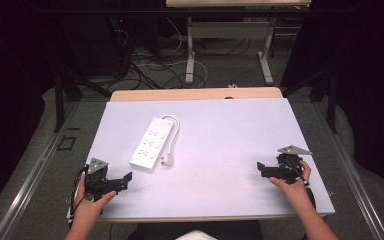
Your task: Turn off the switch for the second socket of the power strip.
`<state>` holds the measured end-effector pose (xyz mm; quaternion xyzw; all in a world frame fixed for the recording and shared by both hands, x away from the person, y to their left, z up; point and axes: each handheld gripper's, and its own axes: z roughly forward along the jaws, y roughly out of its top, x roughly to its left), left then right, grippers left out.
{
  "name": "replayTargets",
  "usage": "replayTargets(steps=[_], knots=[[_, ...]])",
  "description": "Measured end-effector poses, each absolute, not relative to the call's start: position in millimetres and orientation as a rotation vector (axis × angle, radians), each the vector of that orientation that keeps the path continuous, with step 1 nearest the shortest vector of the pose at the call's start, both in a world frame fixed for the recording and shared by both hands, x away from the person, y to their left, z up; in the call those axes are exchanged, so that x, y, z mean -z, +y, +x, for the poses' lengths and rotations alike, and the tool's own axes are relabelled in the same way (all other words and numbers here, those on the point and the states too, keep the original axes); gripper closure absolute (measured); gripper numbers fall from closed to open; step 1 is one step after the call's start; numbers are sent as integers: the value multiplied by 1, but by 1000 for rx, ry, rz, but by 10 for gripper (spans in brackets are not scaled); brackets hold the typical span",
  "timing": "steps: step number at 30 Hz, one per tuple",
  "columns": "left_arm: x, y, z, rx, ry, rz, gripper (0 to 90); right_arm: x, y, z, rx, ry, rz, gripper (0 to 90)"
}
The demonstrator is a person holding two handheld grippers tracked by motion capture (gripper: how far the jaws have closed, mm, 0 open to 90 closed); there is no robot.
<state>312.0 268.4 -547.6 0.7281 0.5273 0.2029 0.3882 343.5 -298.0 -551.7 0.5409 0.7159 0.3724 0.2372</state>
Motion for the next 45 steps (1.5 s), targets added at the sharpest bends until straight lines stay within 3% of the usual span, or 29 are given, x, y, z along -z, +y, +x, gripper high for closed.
replayTargets(steps=[25, 32, 45], knots=[[536, 254, 303, -534, 1265, 1857, 24, 541, -266, 322, -1046, 2016, 1316, 0], [533, 247, 299, -499, 1236, 1892, 156, 539, -264, 321, -1054, 2015, 1309, 0], [533, 234, 299, -521, 1159, 2008, 187, 541, -265, 322, -1046, 2026, 1300, 0]])
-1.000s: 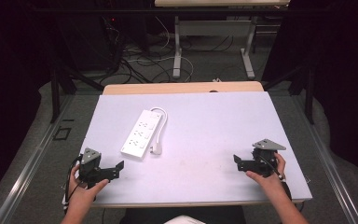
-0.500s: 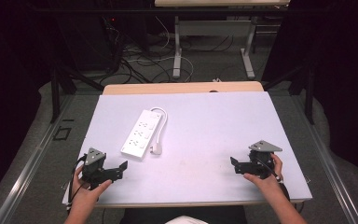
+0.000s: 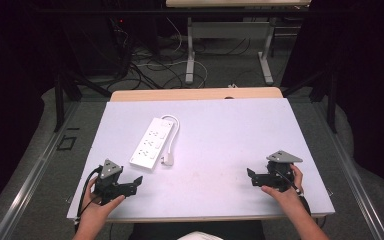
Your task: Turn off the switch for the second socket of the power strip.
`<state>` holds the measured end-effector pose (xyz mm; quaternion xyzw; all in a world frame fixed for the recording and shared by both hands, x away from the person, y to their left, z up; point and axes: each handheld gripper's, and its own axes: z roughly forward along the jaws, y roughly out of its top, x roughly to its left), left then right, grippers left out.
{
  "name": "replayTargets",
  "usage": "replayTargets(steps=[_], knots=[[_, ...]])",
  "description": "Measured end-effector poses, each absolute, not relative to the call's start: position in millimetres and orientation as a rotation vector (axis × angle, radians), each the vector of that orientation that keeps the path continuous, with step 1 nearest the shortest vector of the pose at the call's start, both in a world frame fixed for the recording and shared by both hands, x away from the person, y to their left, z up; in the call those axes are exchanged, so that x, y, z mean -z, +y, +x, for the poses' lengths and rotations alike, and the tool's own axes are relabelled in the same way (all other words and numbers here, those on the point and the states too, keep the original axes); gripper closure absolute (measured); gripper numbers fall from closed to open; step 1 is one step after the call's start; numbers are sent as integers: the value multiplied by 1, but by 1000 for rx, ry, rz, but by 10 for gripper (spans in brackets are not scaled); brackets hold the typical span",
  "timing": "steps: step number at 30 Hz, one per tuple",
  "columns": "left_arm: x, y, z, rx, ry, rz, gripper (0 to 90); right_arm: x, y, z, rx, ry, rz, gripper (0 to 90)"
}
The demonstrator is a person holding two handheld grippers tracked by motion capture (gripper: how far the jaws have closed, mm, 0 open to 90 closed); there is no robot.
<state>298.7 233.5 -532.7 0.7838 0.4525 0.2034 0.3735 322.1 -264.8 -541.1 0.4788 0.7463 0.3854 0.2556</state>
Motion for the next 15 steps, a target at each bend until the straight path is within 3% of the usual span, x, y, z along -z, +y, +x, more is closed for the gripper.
replayTargets(steps=[15], knots=[[535, 222, 298, -491, 1060, 2076, 207, 543, -263, 323, -1050, 2031, 1298, 0]])
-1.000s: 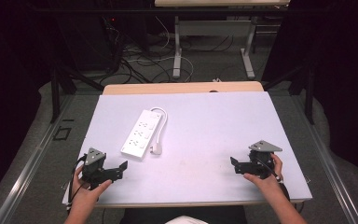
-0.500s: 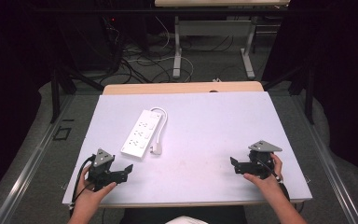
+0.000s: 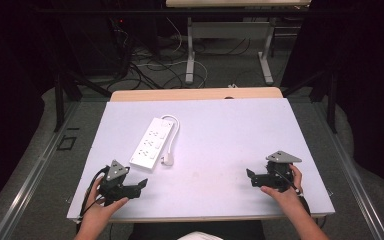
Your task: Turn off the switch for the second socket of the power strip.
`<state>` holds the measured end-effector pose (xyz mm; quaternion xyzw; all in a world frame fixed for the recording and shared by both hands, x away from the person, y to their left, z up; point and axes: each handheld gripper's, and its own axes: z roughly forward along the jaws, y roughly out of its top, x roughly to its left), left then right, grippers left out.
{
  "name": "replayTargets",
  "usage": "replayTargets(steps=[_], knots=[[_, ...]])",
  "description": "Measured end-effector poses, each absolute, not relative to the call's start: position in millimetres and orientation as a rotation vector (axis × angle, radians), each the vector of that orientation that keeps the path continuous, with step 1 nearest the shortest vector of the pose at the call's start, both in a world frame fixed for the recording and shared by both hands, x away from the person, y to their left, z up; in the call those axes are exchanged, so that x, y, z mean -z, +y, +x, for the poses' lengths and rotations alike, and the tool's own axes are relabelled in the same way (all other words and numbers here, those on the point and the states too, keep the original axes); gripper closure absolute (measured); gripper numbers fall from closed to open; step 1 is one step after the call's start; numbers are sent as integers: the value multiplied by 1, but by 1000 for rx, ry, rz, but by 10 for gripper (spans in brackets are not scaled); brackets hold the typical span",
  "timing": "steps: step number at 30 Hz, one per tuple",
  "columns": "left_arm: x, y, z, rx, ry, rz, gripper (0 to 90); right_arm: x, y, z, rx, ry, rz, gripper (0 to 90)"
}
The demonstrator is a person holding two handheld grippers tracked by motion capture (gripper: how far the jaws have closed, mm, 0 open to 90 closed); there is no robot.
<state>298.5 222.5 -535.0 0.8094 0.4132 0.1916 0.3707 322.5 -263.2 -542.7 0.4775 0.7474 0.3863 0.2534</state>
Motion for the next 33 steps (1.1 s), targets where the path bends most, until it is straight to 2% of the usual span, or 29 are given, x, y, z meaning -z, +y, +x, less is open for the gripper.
replayTargets(steps=[16, 33], knots=[[530, 217, 300, -467, 1102, 2069, 241, 543, -262, 323, -1056, 2043, 1300, 0], [508, 214, 311, -417, 1141, 2027, 365, 543, -263, 323, -1059, 2039, 1306, 0]])
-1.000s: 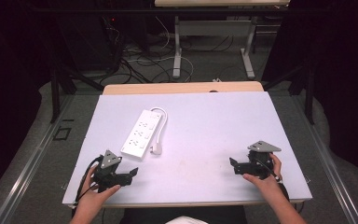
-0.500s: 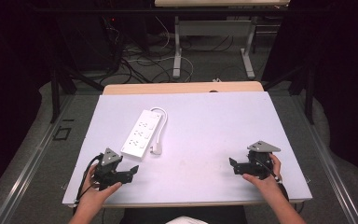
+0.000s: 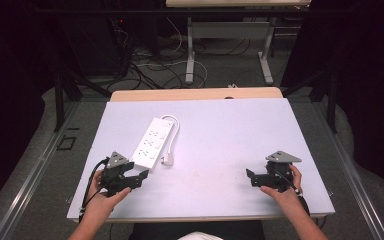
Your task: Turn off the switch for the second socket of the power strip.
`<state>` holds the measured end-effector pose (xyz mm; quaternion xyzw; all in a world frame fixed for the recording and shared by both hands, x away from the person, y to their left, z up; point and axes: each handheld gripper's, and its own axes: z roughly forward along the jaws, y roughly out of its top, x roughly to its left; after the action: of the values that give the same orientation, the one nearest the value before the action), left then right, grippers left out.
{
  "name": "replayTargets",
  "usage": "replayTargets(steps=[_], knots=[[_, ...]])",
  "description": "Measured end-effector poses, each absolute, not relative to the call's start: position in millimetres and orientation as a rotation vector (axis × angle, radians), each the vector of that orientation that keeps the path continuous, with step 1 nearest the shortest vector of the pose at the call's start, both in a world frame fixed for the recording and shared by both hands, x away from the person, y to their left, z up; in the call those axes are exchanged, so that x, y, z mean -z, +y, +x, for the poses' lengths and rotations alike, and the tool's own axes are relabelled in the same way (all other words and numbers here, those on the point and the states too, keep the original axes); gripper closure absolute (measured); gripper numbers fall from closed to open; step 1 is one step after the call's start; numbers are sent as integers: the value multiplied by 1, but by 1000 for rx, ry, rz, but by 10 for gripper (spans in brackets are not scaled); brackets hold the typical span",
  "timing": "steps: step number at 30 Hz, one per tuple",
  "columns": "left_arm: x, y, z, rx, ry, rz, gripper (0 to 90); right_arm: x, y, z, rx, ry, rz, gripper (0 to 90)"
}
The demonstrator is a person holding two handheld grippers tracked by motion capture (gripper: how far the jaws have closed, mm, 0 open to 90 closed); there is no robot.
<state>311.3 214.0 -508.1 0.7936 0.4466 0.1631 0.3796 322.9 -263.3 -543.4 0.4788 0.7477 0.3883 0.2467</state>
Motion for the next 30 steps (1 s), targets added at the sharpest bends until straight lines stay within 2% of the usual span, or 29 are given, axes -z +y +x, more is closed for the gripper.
replayTargets(steps=[7, 14, 30], knots=[[499, 212, 317, -409, 1121, 2035, 420, 543, -264, 323, -1061, 2036, 1311, 0], [488, 209, 324, -398, 1120, 2039, 439, 543, -263, 323, -1062, 2037, 1310, 0], [475, 205, 345, -407, 1171, 2026, 417, 543, -264, 323, -1060, 2035, 1310, 0]])
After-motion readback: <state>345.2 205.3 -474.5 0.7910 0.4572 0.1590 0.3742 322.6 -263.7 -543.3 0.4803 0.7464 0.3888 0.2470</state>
